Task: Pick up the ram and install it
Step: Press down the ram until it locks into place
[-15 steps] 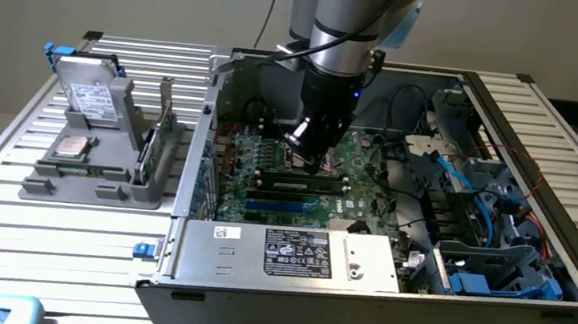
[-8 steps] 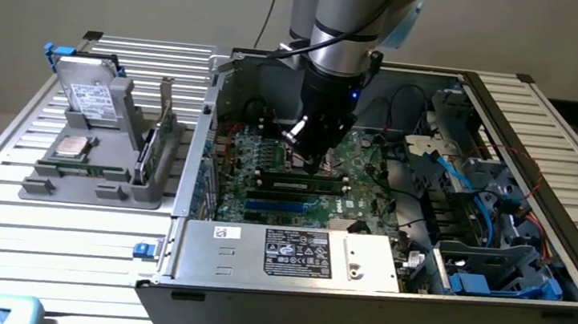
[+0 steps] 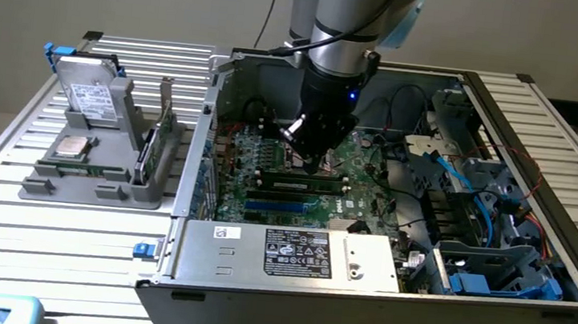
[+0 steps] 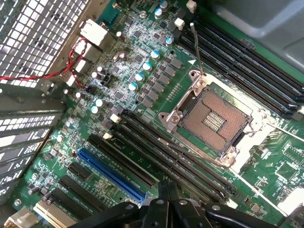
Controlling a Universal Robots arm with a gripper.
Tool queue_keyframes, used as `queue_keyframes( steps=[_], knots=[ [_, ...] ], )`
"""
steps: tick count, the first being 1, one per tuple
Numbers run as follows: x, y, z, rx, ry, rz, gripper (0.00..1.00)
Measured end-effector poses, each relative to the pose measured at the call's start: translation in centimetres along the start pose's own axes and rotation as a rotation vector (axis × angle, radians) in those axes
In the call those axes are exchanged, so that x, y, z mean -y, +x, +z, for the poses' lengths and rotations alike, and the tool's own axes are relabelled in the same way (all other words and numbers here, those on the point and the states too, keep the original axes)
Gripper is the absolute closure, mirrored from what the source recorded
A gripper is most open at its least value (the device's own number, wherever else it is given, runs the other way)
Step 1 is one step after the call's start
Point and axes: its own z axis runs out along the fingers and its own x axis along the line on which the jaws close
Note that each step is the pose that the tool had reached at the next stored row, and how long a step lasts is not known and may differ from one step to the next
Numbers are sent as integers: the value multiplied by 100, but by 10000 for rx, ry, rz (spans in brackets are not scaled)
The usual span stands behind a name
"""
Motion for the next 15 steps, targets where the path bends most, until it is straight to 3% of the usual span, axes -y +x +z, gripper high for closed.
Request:
queue_keyframes(
  steps=[8,15],
  knots=[
    [0,0,0,8,-48,911,89],
    [0,0,0,26,78,1508,89]
  ],
)
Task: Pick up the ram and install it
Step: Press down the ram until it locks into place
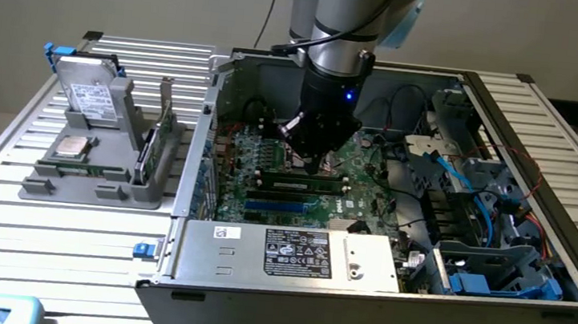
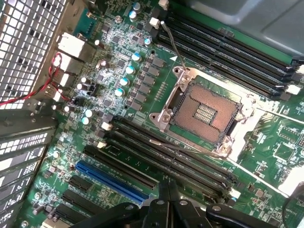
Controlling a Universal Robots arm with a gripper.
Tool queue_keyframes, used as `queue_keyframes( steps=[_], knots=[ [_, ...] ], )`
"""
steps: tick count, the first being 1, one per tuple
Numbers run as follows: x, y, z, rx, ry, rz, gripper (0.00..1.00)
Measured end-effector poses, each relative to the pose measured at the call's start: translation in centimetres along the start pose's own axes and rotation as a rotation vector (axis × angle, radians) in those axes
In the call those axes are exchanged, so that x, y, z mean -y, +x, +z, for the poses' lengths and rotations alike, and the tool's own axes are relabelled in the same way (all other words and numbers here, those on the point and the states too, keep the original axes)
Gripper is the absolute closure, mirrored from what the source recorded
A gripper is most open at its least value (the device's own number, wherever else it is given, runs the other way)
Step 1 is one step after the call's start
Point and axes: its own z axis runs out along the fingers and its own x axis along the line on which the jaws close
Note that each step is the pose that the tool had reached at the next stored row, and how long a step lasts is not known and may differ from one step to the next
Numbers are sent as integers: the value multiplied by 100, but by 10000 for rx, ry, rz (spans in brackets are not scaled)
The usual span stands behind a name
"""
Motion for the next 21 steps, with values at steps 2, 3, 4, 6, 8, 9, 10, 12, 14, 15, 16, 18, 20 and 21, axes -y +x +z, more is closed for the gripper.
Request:
queue_keyframes(
  steps=[2,3,4,6,8,9,10,12,14,15,16,18,20,21],
  knots=[
    [0,0,0,18,40,166,89],
    [0,0,0,30,58,250,89],
    [0,0,0,40,74,332,89],
    [0,0,0,56,95,508,89],
    [0,0,0,78,103,697,89],
    [0,0,0,90,106,792,89],
    [0,0,0,100,109,891,89],
    [0,-1,0,116,118,1081,89],
    [0,0,0,126,126,1268,89],
    [0,0,0,132,130,1362,89],
    [0,0,0,136,134,1453,89],
    [0,0,0,145,143,1648,89],
    [0,0,0,146,152,1839,89],
    [0,0,0,144,157,1934,89]
  ],
)
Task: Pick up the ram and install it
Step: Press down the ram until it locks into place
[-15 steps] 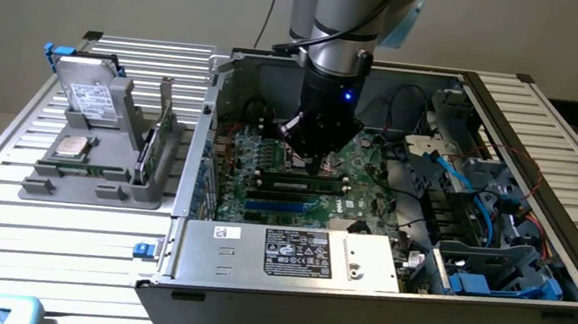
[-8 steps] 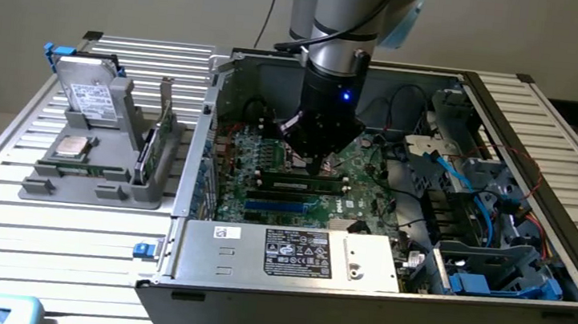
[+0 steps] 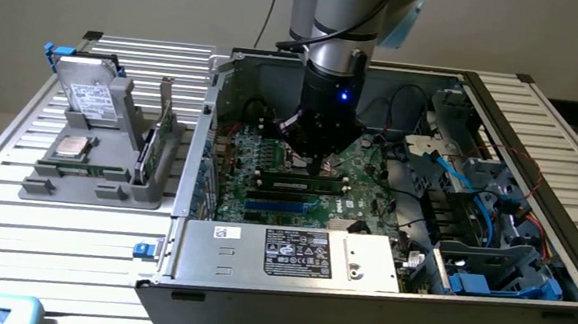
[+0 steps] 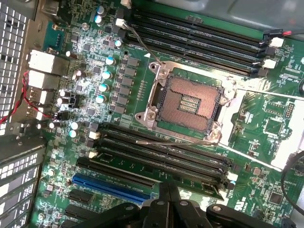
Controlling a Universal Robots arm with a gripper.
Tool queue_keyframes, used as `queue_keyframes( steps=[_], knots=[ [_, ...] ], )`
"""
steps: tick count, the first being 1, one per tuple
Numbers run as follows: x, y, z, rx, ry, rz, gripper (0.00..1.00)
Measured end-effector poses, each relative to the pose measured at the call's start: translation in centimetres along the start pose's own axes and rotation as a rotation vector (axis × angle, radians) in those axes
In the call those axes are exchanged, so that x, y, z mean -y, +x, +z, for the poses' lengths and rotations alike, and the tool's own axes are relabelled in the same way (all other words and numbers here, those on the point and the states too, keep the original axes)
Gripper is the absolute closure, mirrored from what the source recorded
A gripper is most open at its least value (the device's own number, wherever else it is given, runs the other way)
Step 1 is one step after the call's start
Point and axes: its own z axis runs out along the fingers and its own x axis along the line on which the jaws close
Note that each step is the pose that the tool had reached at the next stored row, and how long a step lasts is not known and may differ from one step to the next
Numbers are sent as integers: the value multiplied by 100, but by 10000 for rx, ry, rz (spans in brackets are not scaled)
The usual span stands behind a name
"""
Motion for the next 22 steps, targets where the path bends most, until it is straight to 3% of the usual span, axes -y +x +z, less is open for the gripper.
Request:
queue_keyframes(
  steps=[12,22],
  knots=[
    [0,0,0,-21,67,1160,89],
    [-1,0,1,29,186,2032,89]
  ],
)
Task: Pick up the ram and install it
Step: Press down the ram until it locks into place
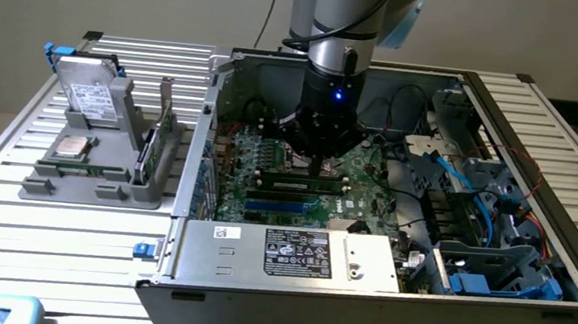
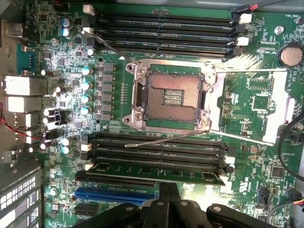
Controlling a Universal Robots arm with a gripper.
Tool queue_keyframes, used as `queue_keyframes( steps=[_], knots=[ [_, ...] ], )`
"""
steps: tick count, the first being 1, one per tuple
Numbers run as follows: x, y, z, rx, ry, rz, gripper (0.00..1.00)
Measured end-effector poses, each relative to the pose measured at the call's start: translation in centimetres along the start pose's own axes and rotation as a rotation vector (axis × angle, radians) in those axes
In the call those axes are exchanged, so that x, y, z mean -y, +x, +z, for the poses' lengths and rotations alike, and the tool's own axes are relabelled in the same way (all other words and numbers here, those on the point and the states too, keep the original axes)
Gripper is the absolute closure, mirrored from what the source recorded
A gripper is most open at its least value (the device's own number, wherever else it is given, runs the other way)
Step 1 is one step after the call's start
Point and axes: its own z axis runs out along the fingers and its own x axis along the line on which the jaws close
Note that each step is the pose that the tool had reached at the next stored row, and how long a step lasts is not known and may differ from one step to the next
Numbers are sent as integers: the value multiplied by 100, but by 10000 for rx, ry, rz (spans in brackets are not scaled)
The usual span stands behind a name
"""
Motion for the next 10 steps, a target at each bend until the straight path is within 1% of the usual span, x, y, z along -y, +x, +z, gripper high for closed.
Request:
queue_keyframes(
  steps=[4,10],
  knots=[
    [1,0,0,44,134,234,89],
    [1,0,-1,48,138,237,89]
  ],
)
